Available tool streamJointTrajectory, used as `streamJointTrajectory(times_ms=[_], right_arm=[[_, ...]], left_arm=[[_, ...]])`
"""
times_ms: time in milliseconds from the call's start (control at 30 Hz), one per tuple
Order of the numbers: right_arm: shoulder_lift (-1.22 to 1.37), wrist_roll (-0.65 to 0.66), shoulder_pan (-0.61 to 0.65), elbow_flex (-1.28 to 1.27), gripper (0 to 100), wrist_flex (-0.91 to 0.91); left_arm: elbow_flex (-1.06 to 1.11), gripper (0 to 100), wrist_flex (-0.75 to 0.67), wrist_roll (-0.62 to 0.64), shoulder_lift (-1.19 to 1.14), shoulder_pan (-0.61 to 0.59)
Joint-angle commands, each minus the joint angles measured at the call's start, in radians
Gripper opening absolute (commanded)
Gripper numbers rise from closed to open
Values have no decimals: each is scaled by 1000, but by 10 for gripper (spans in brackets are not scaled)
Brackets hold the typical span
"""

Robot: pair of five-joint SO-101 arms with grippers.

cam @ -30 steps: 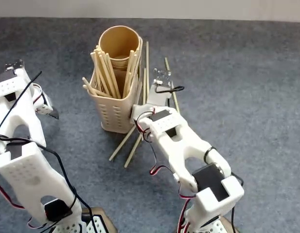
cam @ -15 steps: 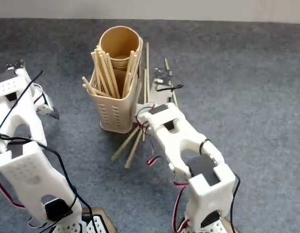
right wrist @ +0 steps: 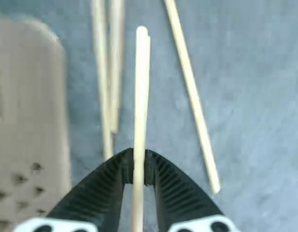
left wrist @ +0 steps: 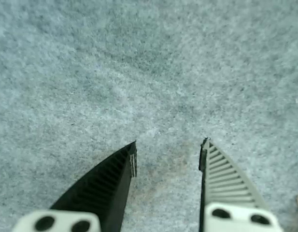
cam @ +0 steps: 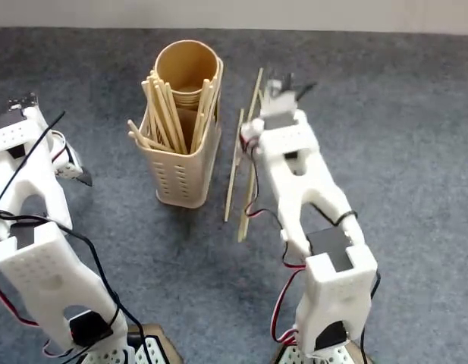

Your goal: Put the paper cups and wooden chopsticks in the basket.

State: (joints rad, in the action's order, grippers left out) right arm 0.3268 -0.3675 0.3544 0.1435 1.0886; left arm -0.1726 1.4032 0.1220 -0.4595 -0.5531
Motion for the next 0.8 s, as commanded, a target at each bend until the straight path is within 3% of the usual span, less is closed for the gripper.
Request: streamJointTrajectory(times_ms=[0, 267, 433, 767], right_arm=[[-13, 98, -16, 277, 5, 81], [-12, 261, 65, 808, 5, 67], [-5, 290, 177, 1110, 5, 61], [-4, 321, 332, 1136, 5, -93]], left_arm=[[1, 235, -8, 0, 4, 21], [2, 235, -18, 2, 2, 21], [2, 235, -18, 5, 2, 21], [4, 235, -20, 5, 2, 19]])
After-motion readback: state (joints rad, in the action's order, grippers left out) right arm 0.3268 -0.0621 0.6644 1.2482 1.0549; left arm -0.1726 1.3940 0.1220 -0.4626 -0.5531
